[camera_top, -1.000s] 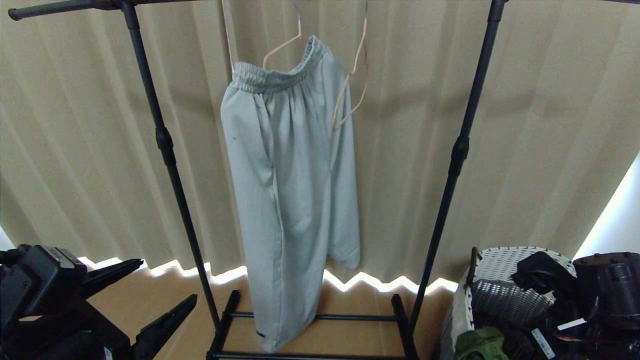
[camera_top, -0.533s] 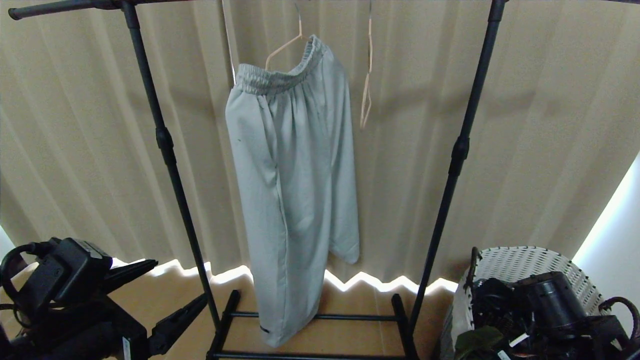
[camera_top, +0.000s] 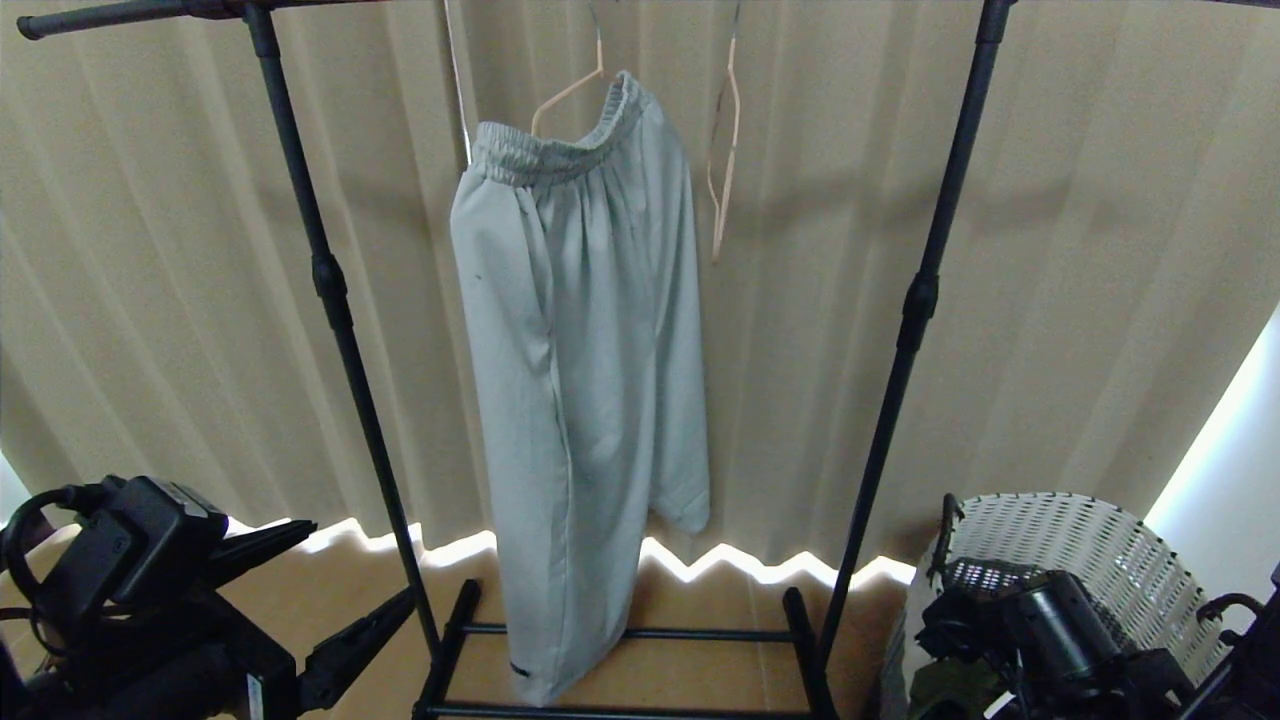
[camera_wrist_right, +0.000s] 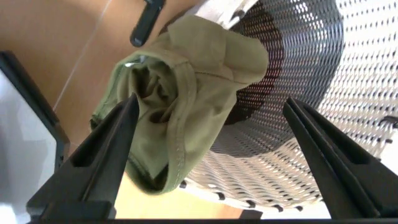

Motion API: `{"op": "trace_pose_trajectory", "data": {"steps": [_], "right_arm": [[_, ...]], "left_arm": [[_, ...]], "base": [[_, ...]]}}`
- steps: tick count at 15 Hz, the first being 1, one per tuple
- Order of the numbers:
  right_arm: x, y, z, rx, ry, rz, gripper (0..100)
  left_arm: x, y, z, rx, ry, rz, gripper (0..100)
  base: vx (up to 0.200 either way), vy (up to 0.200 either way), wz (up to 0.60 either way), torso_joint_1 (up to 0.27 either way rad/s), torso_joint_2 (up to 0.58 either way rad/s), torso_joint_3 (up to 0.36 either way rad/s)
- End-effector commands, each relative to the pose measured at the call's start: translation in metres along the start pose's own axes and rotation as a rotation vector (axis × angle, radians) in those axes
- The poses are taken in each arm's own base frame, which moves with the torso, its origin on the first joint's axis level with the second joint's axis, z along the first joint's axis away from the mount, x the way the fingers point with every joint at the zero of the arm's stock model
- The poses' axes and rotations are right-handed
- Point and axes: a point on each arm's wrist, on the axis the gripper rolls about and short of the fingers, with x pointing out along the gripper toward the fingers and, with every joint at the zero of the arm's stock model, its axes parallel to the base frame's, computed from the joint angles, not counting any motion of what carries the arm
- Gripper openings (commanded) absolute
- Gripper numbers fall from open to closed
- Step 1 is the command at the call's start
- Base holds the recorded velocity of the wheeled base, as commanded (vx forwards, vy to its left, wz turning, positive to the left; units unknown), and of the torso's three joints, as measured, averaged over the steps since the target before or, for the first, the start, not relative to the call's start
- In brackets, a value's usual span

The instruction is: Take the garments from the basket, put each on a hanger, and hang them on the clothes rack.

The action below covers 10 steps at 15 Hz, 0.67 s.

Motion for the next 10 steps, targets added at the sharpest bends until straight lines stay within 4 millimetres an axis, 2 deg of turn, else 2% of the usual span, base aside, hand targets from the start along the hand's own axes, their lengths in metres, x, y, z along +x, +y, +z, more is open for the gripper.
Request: {"op": "trace_pose_trajectory", "data": {"steps": [1, 5, 9, 10], "right_arm": [[0.012, -0.004, 0.0, 0.02, 0.046, -0.008, 100], [0.018, -0.014, 0.002, 0.067, 0.054, -0.029, 100], [0.025, -0.013, 0.004, 0.078, 0.034, -0.036, 100], [0.026, -0.012, 0.003, 0.079, 0.035, -0.036, 0]], "left_arm": [[0.0, 0.0, 0.0, 0.0, -0.002, 0.002, 100], [0.0, 0.0, 0.0, -0.001, 0.001, 0.001, 100], [0.0, 0.0, 0.0, -0.001, 0.001, 0.001, 100], [0.0, 0.0, -0.001, -0.001, 0.003, 0.001, 100]], "base": [[0.0, 0.0, 0.0, 0.0, 0.0, 0.0], [0.0, 0.0, 0.0, 0.0, 0.0, 0.0], [0.0, 0.0, 0.0, 0.0, 0.0, 0.0], [0.0, 0.0, 0.0, 0.0, 0.0, 0.0]]}}
